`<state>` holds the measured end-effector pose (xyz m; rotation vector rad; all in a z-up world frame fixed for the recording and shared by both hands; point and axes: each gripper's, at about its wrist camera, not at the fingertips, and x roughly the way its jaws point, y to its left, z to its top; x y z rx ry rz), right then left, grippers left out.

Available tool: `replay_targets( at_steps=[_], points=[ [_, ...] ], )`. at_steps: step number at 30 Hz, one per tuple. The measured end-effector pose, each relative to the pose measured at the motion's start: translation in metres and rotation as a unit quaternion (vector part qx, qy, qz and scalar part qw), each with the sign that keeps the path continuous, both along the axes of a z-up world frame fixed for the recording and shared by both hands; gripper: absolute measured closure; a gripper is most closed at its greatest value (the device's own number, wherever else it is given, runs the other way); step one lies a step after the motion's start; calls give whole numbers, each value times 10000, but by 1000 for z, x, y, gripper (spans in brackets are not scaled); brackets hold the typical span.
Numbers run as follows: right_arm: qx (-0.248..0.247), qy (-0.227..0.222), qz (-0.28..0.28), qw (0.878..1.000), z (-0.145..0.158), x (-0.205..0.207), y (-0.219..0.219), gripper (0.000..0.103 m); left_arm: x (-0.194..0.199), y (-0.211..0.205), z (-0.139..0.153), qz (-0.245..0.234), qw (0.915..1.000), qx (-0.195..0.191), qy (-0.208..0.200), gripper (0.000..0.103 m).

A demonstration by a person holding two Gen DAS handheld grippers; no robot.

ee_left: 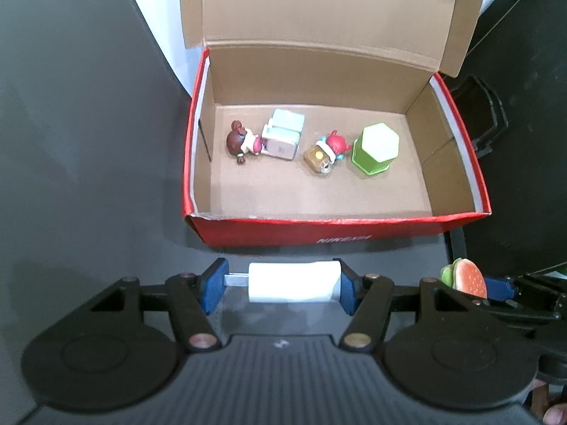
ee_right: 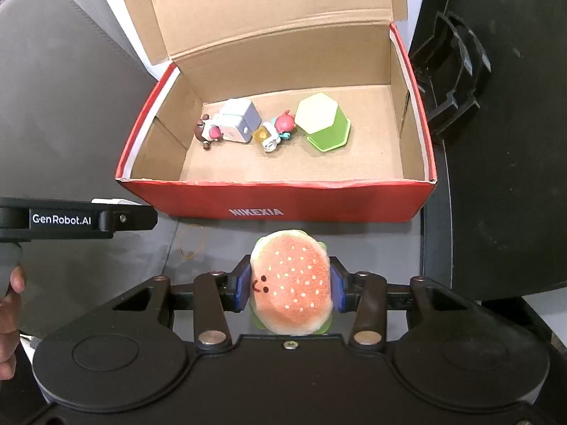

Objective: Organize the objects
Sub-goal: 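Lift the charger plug with the left tool while the right tool lifts the hamburger, then carry the charger plug with the left tool while the right tool carries the hamburger into the box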

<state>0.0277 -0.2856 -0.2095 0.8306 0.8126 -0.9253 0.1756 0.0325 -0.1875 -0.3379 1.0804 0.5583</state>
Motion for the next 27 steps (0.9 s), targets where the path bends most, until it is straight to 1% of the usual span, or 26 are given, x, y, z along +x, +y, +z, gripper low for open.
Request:
replay_targets(
  at_steps=[7,14,18,23,27],
  points=[
    [-326,76,-155,9993,16,-4,11,60,-8,-1,21,-11,9997,77,-247,41],
    [-625,-57,-340,9975,39,-8,17,60,-16,-2,38,-27,9989,138,-438,41],
    [-729,-181,-471,9961,48,-10,20,60,-20,-3,44,-39,9986,160,-507,41],
    [-882,-153,-558,9944,57,-8,22,59,-24,-3,48,-53,9983,193,-548,41],
    [-964,-230,-589,9933,62,-7,23,59,-25,-1,51,-52,9981,212,-576,41]
  ],
)
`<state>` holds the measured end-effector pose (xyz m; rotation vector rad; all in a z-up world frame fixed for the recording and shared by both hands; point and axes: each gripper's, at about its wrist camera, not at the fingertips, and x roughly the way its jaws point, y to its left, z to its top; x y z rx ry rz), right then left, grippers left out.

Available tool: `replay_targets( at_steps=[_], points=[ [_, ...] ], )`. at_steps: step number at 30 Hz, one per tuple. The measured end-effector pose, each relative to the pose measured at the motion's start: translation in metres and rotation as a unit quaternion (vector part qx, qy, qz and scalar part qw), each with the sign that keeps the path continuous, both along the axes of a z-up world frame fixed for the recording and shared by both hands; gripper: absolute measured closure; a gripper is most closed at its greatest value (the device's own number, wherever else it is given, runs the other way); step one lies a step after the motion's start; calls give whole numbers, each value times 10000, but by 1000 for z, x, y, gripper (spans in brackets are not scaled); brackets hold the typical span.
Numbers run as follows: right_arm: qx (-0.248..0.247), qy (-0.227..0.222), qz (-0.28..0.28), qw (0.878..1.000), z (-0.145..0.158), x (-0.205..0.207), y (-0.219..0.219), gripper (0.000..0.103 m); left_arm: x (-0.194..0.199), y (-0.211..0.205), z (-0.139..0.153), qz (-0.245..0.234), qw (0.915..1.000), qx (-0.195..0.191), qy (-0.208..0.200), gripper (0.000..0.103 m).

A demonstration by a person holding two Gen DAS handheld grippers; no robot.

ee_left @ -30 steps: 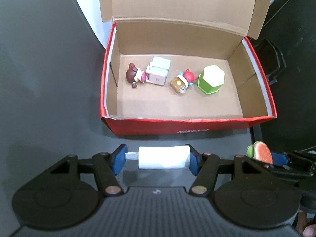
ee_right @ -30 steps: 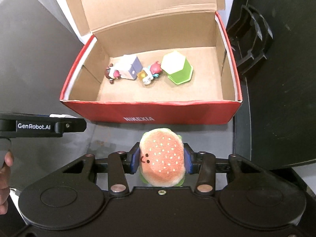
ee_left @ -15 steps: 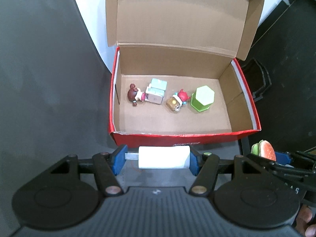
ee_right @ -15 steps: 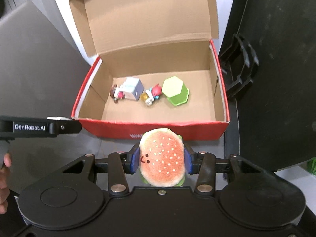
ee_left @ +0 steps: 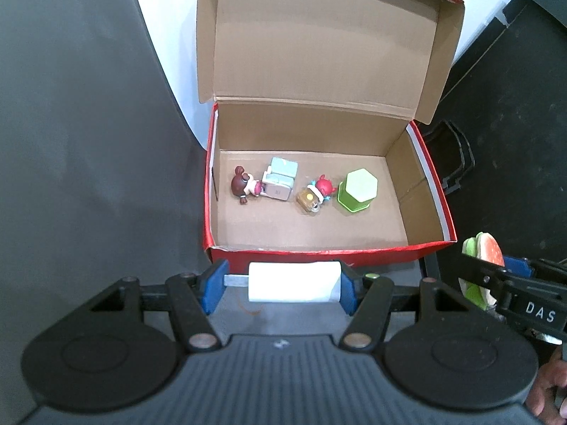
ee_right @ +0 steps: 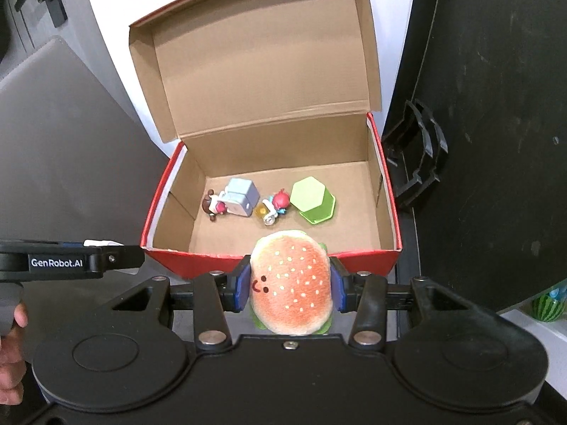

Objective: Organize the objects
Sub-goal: 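Carry the charger plug with the left tool while the right tool carries the hamburger into the box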

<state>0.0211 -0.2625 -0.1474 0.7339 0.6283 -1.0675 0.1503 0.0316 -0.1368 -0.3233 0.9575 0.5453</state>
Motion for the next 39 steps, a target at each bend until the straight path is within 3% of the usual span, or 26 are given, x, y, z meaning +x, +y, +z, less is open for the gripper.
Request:
replay_targets(
  at_steps=[19,31,39],
  points=[
    [-36,-251,144,9996,12,8,-34,60,27,26,10,70,10000,23,-42,41],
    [5,-160,206,9997,7,12,-72,60,60,41,-3,189,9998,-30,74,41],
    [138,-71,222,9996,-13,11,-99,60,85,54,-18,274,9994,-84,171,41]
  ],
)
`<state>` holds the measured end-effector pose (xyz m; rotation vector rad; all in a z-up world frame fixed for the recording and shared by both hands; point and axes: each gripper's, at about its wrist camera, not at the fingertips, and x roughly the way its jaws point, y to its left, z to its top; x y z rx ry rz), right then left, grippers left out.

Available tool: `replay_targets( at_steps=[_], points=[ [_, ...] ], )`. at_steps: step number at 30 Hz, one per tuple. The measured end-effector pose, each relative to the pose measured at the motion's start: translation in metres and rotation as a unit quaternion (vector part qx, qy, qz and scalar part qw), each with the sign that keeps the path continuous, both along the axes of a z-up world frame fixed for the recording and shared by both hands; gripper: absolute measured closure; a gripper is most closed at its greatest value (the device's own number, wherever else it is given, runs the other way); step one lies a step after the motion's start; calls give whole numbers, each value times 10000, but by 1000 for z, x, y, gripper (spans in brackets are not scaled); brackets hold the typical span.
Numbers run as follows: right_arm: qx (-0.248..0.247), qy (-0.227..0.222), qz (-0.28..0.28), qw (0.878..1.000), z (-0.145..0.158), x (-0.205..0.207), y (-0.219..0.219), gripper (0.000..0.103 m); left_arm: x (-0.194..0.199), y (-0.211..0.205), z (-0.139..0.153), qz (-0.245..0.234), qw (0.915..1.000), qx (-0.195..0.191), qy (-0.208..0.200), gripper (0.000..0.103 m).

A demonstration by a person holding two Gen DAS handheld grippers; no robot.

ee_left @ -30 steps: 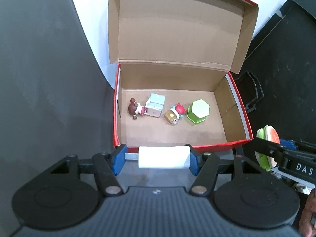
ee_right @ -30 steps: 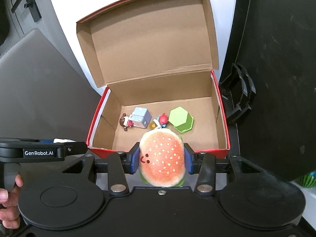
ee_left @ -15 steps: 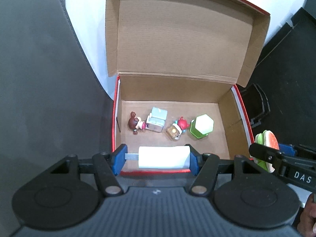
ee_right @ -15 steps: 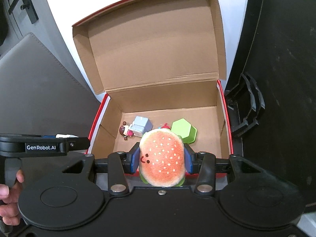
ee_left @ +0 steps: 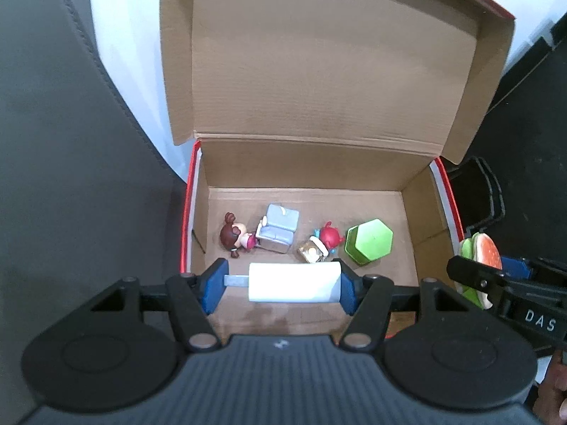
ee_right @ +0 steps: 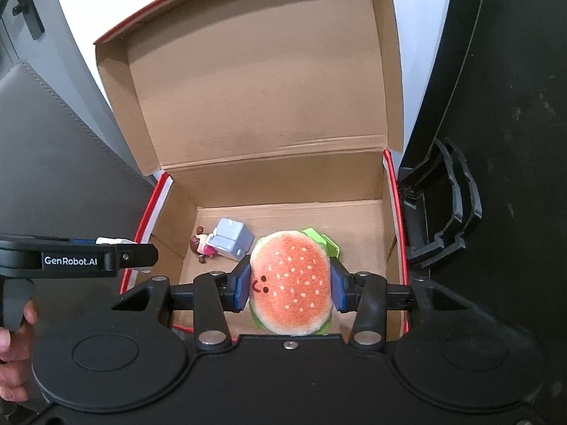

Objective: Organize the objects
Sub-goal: 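Carry the charger plug with the left tool while the right tool carries the hamburger into the box, then lower and open the left tool to drop the charger while the right tool releases the hamburger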

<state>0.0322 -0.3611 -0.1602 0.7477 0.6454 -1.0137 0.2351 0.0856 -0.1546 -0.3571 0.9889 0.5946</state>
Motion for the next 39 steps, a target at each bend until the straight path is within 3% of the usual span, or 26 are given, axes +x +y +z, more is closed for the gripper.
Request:
replay_targets(
  at_steps=[10,25,27,29,39],
  points=[
    [154,187,121,9996,-30,0,-27,60,24,19,-30,145,9997,-82,196,41],
    [373,54,353,9987,-62,13,-41,60,52,41,-99,275,9950,-54,959,41],
    [434,68,342,9984,-65,15,-43,59,57,38,-103,200,9947,97,1009,42],
    [473,123,342,9982,-69,18,-45,59,62,39,-106,168,9950,-72,979,42],
    [670,101,429,9968,-78,21,-48,59,69,38,-109,114,9950,-2,994,43]
  ],
)
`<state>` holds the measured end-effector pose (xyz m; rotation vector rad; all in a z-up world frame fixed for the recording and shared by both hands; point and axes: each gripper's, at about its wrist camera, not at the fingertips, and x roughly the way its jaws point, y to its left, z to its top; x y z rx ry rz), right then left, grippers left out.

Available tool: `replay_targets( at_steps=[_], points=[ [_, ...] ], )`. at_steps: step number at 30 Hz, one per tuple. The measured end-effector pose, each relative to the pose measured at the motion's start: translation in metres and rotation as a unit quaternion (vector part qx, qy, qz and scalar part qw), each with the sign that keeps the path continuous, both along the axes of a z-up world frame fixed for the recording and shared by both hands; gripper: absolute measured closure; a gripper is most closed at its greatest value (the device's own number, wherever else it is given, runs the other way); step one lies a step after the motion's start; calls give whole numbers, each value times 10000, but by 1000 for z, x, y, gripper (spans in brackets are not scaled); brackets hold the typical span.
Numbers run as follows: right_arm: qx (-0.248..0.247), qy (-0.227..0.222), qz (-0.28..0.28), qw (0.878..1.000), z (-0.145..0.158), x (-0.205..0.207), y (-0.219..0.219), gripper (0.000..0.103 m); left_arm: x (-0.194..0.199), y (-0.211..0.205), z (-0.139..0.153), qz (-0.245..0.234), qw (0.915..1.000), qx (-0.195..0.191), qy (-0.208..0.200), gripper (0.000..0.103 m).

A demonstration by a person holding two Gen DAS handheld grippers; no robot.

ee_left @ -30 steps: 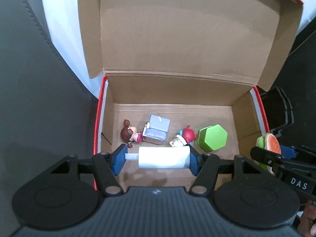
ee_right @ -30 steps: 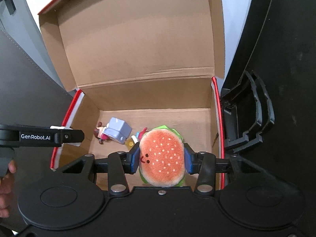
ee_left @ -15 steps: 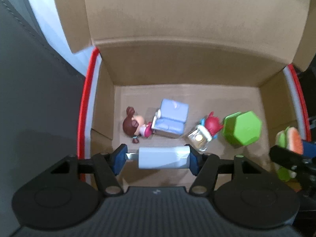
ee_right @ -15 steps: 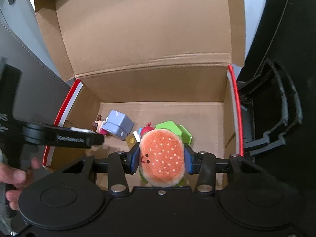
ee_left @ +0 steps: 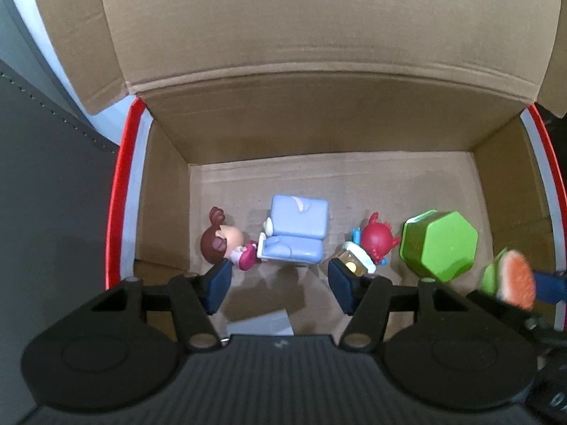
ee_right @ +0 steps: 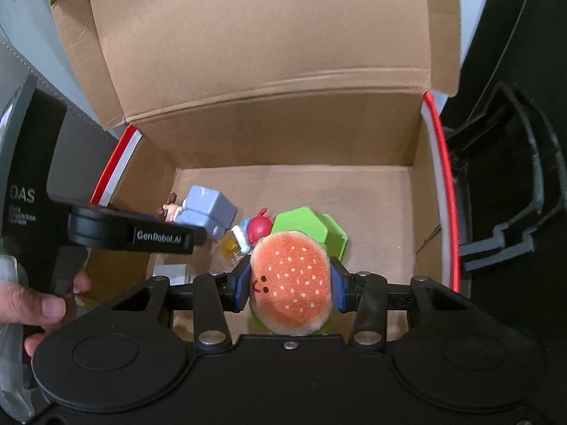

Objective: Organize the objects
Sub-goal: 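Lower and open the left tool to drop the charger while the right tool releases the hamburger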

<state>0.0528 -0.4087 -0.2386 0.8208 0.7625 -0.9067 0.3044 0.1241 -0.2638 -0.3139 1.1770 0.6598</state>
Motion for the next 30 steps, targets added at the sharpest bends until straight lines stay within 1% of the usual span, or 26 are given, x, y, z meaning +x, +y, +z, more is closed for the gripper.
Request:
replay_targets(
  at_steps=[6,13,17,19,26,27,29,30],
  points=[
    [393,-152,130,9990,-14,8,-5,59,-6,1,17,12,9998,54,-209,42],
    [631,-167,30,9979,-30,16,-14,59,-14,5,30,-57,9997,73,-231,39],
    [628,-42,23,9980,-36,23,-17,59,-22,4,37,-57,9997,55,-249,39],
    [550,88,-7,9984,-38,27,-18,56,-26,2,40,-77,9996,48,-270,39],
    [437,476,-178,9977,-47,26,-19,56,-34,0,51,-107,9994,61,-317,39],
    [418,507,-195,9977,-47,25,-19,54,-34,-1,52,-102,9994,54,-315,39],
    [357,557,-251,9975,-46,24,-20,44,-35,-4,54,-146,9994,28,-326,39],
    [294,643,-294,9971,-45,23,-20,33,-35,-6,55,-164,9993,21,-324,39]
  ],
)
